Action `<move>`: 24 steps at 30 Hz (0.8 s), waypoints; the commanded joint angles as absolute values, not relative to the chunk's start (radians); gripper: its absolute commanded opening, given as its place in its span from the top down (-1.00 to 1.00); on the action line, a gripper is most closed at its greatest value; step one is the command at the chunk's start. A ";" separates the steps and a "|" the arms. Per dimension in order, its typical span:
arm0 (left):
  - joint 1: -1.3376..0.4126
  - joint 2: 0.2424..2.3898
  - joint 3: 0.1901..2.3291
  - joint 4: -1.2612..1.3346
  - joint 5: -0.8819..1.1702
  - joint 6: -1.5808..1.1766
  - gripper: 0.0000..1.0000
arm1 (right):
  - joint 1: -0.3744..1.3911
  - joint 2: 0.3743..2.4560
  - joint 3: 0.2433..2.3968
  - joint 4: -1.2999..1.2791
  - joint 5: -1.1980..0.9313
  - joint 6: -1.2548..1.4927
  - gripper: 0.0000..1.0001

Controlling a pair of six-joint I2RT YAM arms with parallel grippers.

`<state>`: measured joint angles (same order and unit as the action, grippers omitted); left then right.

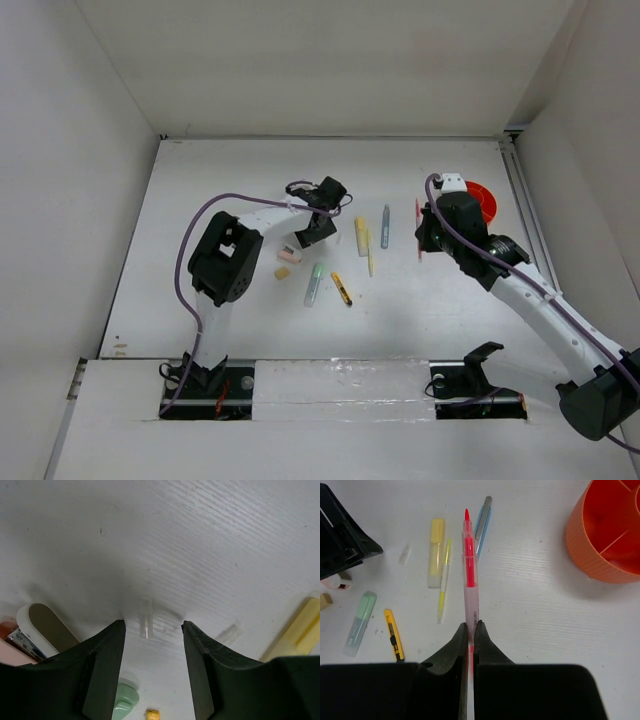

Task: Sort the stationery into containers
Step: Close the pen cap on the pen.

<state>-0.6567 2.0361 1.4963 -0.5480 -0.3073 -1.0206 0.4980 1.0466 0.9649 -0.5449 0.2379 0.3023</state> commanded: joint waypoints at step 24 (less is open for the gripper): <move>-0.626 2.138 1.496 -0.624 -0.318 -1.046 0.81 | 0.491 1.009 0.974 -0.488 0.212 0.285 1.00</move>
<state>-0.6300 2.0693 1.5139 -0.5739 -0.3347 -1.0286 0.4973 1.0328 0.9649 -0.5407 0.2241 0.2913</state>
